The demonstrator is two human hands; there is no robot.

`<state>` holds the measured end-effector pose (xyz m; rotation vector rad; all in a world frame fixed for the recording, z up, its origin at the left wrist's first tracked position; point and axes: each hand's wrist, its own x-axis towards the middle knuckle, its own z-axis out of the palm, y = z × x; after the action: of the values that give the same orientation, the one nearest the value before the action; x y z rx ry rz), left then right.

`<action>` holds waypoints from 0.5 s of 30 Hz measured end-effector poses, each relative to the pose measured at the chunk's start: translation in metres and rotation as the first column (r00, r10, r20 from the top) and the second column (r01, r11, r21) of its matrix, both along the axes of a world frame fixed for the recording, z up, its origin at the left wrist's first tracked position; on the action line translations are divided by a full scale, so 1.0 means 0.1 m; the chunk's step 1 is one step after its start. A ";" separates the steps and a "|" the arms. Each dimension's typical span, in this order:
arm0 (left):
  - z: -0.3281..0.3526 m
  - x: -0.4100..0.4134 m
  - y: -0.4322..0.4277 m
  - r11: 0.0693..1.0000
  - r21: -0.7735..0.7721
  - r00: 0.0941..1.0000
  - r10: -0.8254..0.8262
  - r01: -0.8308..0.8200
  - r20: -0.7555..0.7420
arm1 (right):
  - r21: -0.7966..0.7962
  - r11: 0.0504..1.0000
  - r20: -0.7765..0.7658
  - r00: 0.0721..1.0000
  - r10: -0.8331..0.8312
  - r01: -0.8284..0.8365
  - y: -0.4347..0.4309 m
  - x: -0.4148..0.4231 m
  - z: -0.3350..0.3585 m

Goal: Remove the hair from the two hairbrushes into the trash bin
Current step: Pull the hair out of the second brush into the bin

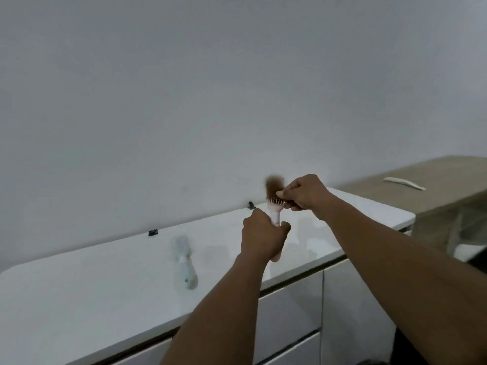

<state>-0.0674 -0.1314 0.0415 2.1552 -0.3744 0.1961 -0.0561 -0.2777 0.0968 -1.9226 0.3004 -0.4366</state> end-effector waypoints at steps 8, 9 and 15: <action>-0.48 -0.79 -0.87 0.972 0.054 0.974 -0.228 0.227 0.007 | 0.006 0.977 -0.064 0.975 -0.213 0.213 -0.97 -1.04 -0.54; -0.58 -0.88 -0.98 0.962 0.063 0.964 -0.267 0.266 -0.004 | 0.013 0.970 -0.081 0.967 -0.241 0.242 -1.08 -1.16 -0.67; -1.50 -1.29 -1.53 0.894 0.188 0.908 -0.376 0.408 -0.184 | 0.020 0.941 -0.269 0.908 -0.320 0.338 -1.55 -1.75 -1.63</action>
<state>-0.1966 -0.2844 -0.1090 2.2409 -0.7692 -0.2414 -0.2313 -0.4331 -0.0667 -1.8686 0.8139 -0.3846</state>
